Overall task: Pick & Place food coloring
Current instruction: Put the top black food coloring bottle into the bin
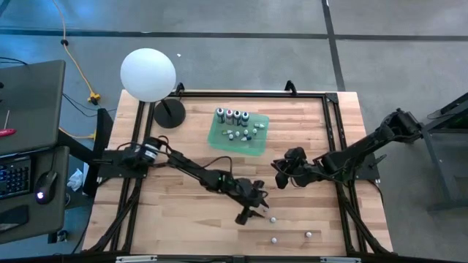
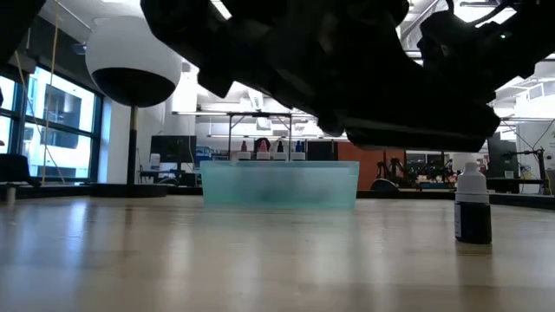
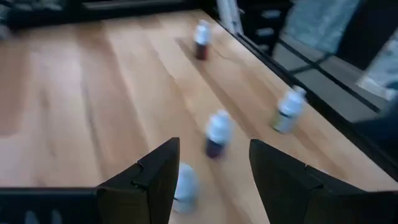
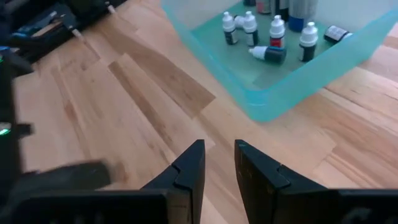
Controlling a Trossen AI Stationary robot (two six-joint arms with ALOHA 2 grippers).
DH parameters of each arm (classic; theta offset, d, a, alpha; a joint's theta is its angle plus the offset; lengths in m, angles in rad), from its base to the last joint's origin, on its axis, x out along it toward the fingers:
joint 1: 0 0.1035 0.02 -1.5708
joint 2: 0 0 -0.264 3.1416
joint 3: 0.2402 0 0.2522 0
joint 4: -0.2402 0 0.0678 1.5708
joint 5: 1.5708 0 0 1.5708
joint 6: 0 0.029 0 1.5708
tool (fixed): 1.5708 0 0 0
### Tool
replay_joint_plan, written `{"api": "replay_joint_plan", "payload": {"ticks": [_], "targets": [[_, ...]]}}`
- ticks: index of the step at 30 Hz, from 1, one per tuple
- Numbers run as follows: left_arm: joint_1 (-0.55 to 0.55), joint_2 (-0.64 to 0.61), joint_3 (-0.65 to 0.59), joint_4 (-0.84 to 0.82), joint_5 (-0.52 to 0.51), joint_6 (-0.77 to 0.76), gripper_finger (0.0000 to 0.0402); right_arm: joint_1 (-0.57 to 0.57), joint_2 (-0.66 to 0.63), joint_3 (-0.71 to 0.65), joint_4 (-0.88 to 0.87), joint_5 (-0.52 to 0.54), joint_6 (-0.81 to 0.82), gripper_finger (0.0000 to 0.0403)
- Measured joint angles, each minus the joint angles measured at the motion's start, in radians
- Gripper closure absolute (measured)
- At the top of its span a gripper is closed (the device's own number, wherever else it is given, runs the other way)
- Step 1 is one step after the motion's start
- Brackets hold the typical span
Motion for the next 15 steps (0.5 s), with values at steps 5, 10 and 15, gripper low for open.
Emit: {"api": "replay_joint_plan", "payload": {"ticks": [5,10,15], "targets": [[0.004,0.025,0.009,-0.013,-0.077,-0.004,0.0209,0.026,0.000,0.000,0.000,0.002,-0.022,0.0325],[0.003,0.024,0.010,-0.028,-0.132,-0.001,0.0209,0.026,0.000,0.000,0.004,0.000,-0.020,0.0325],[-0.004,0.050,0.012,0.011,-0.117,-0.054,0.0209,0.026,0.000,0.000,0.006,0.000,-0.019,0.0325]]}}
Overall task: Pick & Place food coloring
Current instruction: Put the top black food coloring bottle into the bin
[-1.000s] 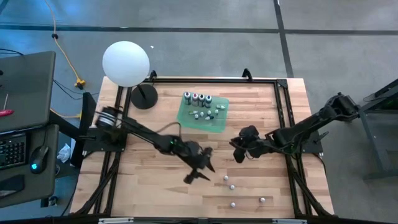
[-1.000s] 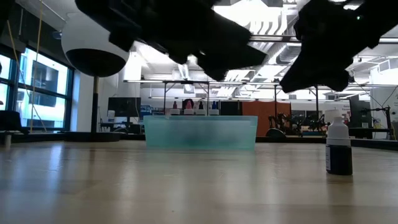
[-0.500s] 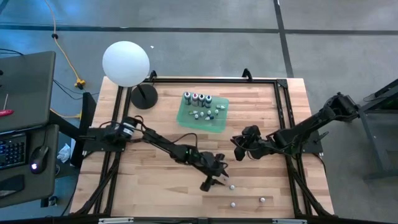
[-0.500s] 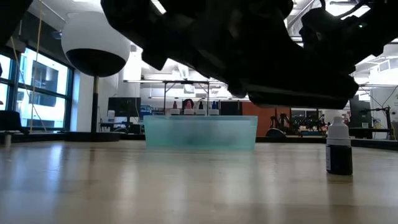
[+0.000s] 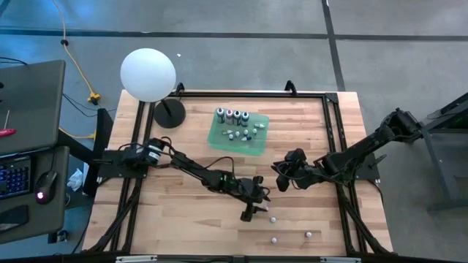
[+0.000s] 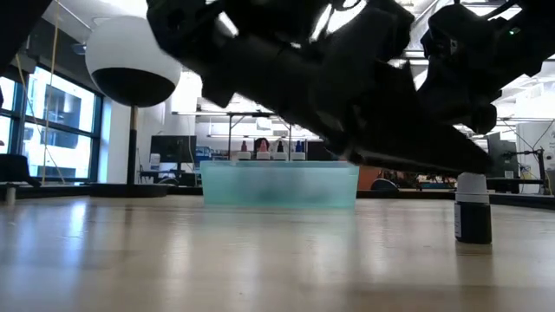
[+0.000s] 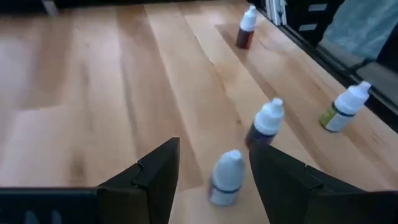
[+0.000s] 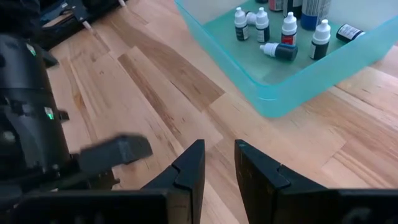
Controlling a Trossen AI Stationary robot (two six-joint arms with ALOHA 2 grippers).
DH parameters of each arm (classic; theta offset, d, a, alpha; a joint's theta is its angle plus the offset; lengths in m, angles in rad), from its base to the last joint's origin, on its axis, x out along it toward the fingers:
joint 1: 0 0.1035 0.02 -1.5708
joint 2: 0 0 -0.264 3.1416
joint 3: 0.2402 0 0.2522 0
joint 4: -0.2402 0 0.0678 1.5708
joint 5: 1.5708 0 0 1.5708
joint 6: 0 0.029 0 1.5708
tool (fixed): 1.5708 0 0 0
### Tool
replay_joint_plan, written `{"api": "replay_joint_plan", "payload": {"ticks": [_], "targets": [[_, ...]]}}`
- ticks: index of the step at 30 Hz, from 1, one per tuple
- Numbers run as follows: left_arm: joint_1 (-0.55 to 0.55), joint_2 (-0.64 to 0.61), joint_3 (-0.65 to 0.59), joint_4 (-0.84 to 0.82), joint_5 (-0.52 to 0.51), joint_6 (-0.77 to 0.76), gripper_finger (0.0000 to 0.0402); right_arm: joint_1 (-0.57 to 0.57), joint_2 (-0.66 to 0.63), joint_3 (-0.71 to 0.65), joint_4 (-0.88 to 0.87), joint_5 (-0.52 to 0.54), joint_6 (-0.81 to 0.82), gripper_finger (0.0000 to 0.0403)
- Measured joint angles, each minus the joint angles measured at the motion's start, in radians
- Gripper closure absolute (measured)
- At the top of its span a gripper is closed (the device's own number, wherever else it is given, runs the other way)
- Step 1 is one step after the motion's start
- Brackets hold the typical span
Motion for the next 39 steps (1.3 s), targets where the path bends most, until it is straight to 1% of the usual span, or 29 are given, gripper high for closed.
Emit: {"api": "replay_joint_plan", "payload": {"ticks": [2,5,8,11,17,19,22,25,28,31,35,39], "targets": [[-0.003,0.025,-0.005,0.005,0.002,-0.020,0.0209,0.000,0.000,0.000,0.003,0.000,-0.002,0.0325],[-0.004,0.063,-0.002,0.063,0.017,-0.029,0.0210,0.000,0.000,0.001,0.005,-0.002,-0.004,0.0325],[-0.001,0.066,-0.003,0.060,-0.001,-0.033,0.0226,0.000,0.000,0.001,0.005,-0.002,-0.006,0.0325],[0.000,0.066,-0.002,0.058,-0.004,-0.040,0.0260,0.000,0.000,0.001,0.004,-0.008,-0.006,0.0325],[0.007,0.065,-0.002,0.078,0.002,-0.039,0.0345,0.000,0.000,0.001,0.003,-0.010,-0.006,0.0325],[0.019,0.046,-0.004,0.045,0.047,-0.047,0.0359,-0.001,0.000,0.001,0.000,-0.009,-0.006,0.0325],[0.055,-0.017,-0.004,0.030,0.130,-0.048,0.0358,0.000,0.000,0.001,0.001,-0.010,-0.002,0.0325],[0.105,-0.099,-0.001,-0.035,0.139,-0.048,0.0340,0.000,0.000,0.001,0.003,-0.012,-0.001,0.0325],[0.164,-0.189,-0.003,-0.161,0.097,-0.038,0.0325,0.000,0.000,0.001,0.007,-0.022,0.006,0.0325],[0.219,-0.265,-0.002,-0.291,0.034,-0.012,0.0326,0.000,0.000,0.001,0.007,-0.022,0.025,0.0325],[0.283,-0.294,-0.004,-0.436,-0.042,0.031,0.0339,0.000,0.000,0.001,0.002,-0.019,0.024,0.0325],[0.353,-0.294,-0.004,-0.516,-0.098,0.032,0.0340,0.000,0.000,0.001,-0.017,-0.018,0.026,0.0325]]}}
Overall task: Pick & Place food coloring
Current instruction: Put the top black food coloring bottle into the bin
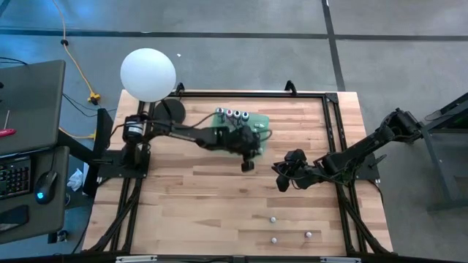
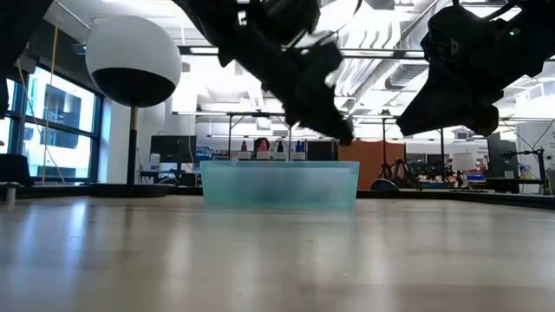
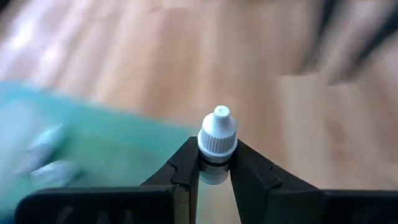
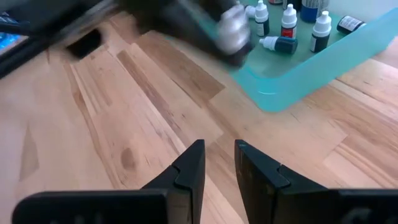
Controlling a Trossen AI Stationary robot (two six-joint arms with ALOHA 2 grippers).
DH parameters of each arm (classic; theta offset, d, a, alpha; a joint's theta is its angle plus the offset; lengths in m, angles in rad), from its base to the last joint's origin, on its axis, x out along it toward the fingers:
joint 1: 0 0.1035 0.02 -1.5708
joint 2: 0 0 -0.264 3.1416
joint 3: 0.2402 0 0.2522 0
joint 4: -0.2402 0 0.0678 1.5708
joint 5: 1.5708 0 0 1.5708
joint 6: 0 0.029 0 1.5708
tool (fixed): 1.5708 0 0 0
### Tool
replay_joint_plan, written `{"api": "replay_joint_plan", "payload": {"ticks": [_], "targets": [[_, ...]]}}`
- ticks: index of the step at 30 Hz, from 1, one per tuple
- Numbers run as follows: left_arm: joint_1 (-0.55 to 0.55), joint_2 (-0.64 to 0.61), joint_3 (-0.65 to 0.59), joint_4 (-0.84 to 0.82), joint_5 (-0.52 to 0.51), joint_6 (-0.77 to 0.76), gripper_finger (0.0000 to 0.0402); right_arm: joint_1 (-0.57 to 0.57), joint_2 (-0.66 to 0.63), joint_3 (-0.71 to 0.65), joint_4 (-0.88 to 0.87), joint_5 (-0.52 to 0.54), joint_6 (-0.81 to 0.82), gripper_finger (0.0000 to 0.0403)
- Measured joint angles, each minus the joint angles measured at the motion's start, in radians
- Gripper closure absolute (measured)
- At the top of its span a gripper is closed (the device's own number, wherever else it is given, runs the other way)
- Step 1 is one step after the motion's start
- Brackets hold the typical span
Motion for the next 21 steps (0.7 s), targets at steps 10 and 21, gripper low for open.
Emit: {"api": "replay_joint_plan", "payload": {"ticks": [10,21], "targets": [[0.171,0.012,-0.104,0.119,0.061,-0.080,0.0335,0.000,0.000,0.000,-0.014,-0.011,-0.003,0.0325],[0.184,0.099,-0.142,0.136,0.151,-0.064,0.0329,0.000,0.000,0.000,-0.021,-0.010,-0.006,0.0325]]}}
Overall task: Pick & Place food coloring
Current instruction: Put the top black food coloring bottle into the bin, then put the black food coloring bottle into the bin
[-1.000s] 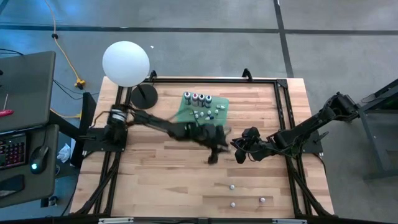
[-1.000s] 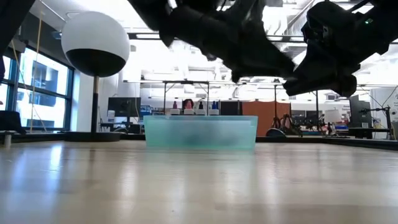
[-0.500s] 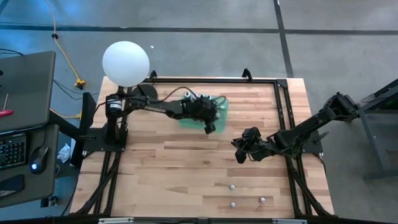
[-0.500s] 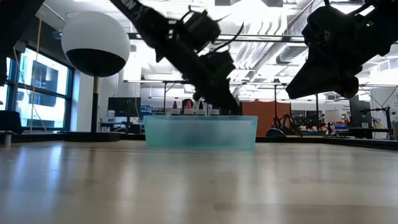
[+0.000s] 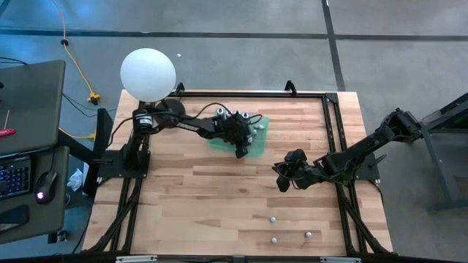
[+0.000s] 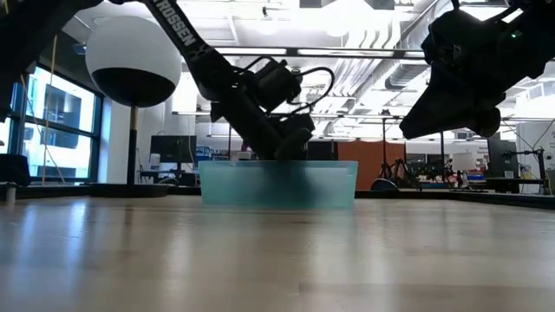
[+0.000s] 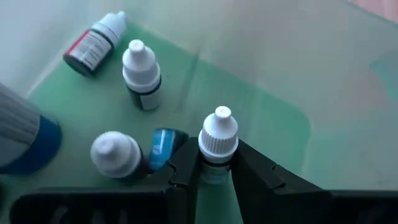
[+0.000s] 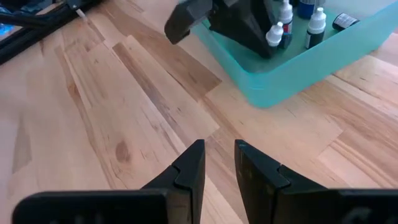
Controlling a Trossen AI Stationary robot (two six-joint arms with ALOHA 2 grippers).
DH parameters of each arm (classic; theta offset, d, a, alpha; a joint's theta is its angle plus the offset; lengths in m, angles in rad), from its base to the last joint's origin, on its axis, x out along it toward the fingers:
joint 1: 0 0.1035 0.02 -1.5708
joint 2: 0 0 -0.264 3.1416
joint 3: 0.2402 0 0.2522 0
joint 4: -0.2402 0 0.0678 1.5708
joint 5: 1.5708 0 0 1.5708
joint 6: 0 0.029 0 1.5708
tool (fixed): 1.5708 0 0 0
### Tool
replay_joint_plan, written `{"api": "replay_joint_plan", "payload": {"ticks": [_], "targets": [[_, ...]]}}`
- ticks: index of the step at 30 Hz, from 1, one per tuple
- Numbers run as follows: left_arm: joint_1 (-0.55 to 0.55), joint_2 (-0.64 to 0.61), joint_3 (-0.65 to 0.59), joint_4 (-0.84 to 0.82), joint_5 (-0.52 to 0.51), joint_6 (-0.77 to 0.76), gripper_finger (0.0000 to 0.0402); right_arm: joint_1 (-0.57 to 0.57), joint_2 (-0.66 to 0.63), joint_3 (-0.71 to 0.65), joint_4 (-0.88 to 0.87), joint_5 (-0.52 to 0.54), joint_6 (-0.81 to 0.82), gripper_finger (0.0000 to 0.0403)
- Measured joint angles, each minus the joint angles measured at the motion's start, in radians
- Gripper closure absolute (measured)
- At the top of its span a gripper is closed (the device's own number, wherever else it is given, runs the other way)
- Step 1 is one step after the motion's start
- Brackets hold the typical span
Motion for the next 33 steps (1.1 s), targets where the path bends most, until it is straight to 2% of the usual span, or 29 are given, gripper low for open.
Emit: {"api": "replay_joint_plan", "payload": {"ticks": [3,8,11,13,15,20,24,30,33], "targets": [[0.000,0.001,0.000,0.007,0.000,0.019,0.0304,0.000,0.000,0.000,0.005,-0.024,-0.043,0.0325],[0.000,0.001,0.001,0.007,-0.004,0.042,0.0240,0.000,0.001,0.000,0.080,-0.150,-0.237,0.0325],[0.000,0.001,0.006,-0.005,0.011,0.039,0.0211,0.000,0.001,0.000,0.189,-0.300,-0.350,0.0324],[0.001,-0.006,0.015,-0.028,0.058,0.038,0.0200,0.012,0.001,0.000,0.277,-0.405,-0.411,0.0325],[-0.002,-0.011,0.025,-0.029,0.098,0.037,0.0195,0.036,0.001,0.000,0.355,-0.463,-0.445,0.0324],[-0.002,-0.067,0.026,-0.032,0.169,0.037,0.0193,0.119,0.035,0.000,0.405,-0.471,-0.440,0.0324],[-0.001,-0.131,0.026,-0.054,0.215,0.020,0.0193,0.164,0.118,0.000,0.412,-0.485,-0.442,0.0324],[-0.007,-0.257,0.026,-0.178,0.345,-0.007,0.0192,0.200,0.260,0.000,0.526,-0.601,-0.594,0.0324],[-0.026,-0.329,0.026,-0.205,0.347,-0.018,0.0192,0.215,0.339,0.000,0.603,-0.602,-0.607,0.0324]]}}
